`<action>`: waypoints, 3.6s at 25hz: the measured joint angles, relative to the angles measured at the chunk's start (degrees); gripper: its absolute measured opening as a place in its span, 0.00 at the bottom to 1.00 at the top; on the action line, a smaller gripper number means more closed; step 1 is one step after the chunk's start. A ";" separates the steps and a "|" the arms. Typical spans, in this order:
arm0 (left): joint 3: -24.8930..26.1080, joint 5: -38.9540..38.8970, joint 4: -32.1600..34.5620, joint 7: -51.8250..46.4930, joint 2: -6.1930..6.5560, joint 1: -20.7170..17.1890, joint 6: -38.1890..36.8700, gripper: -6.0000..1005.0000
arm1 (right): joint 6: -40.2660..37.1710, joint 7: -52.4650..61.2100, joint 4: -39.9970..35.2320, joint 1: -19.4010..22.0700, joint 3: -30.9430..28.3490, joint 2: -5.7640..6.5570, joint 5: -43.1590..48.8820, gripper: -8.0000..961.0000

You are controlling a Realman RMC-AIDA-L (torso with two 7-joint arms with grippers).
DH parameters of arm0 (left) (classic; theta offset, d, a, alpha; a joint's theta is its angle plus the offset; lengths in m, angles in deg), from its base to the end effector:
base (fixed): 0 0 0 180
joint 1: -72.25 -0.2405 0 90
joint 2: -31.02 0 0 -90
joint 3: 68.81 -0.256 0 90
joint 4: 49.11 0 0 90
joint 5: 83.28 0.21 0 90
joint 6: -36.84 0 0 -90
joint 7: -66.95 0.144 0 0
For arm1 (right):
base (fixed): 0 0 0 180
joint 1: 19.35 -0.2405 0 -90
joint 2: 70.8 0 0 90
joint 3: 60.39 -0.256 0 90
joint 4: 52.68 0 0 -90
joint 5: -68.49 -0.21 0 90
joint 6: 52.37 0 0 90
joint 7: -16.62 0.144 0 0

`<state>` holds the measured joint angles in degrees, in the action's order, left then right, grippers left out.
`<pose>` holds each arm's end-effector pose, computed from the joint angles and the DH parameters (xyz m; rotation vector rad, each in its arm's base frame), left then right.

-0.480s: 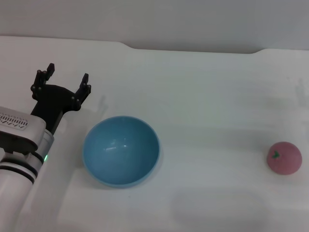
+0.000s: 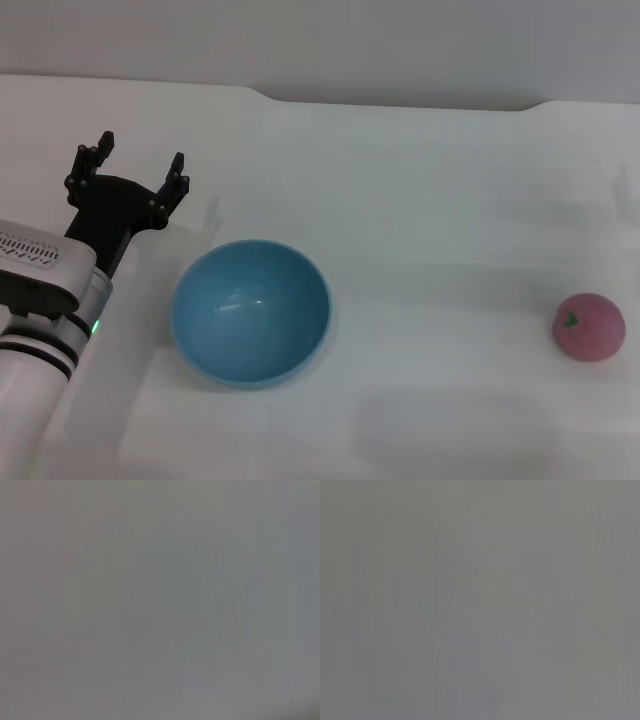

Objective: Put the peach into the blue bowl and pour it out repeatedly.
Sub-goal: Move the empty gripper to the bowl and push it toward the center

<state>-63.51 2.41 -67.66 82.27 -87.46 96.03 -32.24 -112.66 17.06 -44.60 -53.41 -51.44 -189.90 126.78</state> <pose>-0.3247 0.2964 -0.0548 -1.6791 -0.4210 -0.4666 0.3361 0.3589 -0.0164 -1.5041 0.6444 0.5231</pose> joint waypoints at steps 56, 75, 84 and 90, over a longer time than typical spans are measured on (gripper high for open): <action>2.42 21.84 19.73 -62.33 3.15 24.10 37.48 0.83 | 2.81 0.00 -0.40 0.04 -0.16 0.01 -0.02 0.72; -56.24 29.89 65.22 -141.97 3.93 5.22 11.42 0.83 | 2.99 0.00 -3.08 -0.57 -0.17 0.18 -0.02 0.72; -55.83 31.28 72.08 -145.29 7.10 -1.63 -8.37 0.83 | 3.28 0.00 -5.05 -1.59 -0.69 0.18 -0.04 0.72; -55.71 32.09 77.44 -144.02 4.70 -6.37 -9.86 0.83 | 4.41 0.00 -6.03 -2.05 -0.70 0.18 -0.07 0.72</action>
<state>-119.22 34.50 9.78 -61.75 -82.75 89.66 -42.10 -108.25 17.05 -50.63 -55.46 -52.14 -189.72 126.71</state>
